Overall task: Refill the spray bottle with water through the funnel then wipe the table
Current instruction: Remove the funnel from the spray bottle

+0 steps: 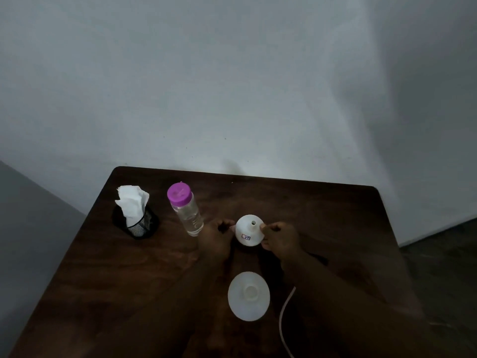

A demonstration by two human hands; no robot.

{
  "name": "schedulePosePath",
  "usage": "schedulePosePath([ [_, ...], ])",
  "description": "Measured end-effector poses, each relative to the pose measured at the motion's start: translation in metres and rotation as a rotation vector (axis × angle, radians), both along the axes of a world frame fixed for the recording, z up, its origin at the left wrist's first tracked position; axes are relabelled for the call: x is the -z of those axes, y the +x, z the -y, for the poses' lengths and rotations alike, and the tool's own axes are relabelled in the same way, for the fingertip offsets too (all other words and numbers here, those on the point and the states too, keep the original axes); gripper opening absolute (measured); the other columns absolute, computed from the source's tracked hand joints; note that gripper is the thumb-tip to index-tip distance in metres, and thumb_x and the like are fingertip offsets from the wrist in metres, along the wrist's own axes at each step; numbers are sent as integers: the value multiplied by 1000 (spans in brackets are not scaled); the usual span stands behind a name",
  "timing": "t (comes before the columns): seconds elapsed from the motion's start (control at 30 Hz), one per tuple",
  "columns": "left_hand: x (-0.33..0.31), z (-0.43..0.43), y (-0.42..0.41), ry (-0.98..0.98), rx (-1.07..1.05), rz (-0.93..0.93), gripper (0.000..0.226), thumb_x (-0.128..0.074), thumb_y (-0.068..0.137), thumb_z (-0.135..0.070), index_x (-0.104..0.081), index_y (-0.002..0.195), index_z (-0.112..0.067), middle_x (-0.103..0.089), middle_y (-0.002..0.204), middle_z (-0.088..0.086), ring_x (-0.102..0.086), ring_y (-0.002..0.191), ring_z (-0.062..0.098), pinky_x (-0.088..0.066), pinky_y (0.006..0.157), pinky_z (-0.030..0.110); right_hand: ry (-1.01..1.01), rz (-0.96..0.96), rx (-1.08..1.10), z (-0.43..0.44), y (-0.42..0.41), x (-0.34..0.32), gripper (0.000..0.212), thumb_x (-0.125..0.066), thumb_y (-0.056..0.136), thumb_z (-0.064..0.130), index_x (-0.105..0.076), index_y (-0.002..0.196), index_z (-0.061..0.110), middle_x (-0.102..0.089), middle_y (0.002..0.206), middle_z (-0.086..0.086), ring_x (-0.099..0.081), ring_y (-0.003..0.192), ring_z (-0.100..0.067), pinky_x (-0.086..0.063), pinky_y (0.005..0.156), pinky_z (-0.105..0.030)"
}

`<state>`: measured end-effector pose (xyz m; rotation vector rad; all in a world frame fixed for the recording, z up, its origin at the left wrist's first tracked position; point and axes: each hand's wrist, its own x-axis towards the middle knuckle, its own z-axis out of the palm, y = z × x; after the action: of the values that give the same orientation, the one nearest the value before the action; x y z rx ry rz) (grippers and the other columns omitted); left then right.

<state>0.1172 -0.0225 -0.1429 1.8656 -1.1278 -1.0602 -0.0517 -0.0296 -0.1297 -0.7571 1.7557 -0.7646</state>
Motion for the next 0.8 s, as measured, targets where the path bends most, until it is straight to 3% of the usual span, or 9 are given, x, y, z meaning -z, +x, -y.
schedulePosePath([
  [0.3,22,14,-4,-4,156,236,23,-62,92,-11,-77,105,-23,-72,107,-8,-68,93,11,-59,86,36,44,-133,-43,13,3,34,28,-72,88,38,-69,79,11,-72,66,-10,-73,72,-29,-60,79,-52],
  [0.5,29,11,-7,-44,201,317,27,-62,89,-8,-79,103,-21,-76,106,-5,-69,93,9,-59,86,34,47,-220,-58,17,1,46,29,-74,81,47,-65,80,19,-73,77,-9,-72,78,-29,-60,77,-52],
  [0.8,31,10,-10,-26,153,330,24,-61,91,-14,-78,108,-19,-75,112,0,-69,102,17,-56,94,41,48,-317,-101,14,1,39,31,-71,84,49,-64,77,19,-72,77,-7,-71,77,-26,-59,77,-48],
])
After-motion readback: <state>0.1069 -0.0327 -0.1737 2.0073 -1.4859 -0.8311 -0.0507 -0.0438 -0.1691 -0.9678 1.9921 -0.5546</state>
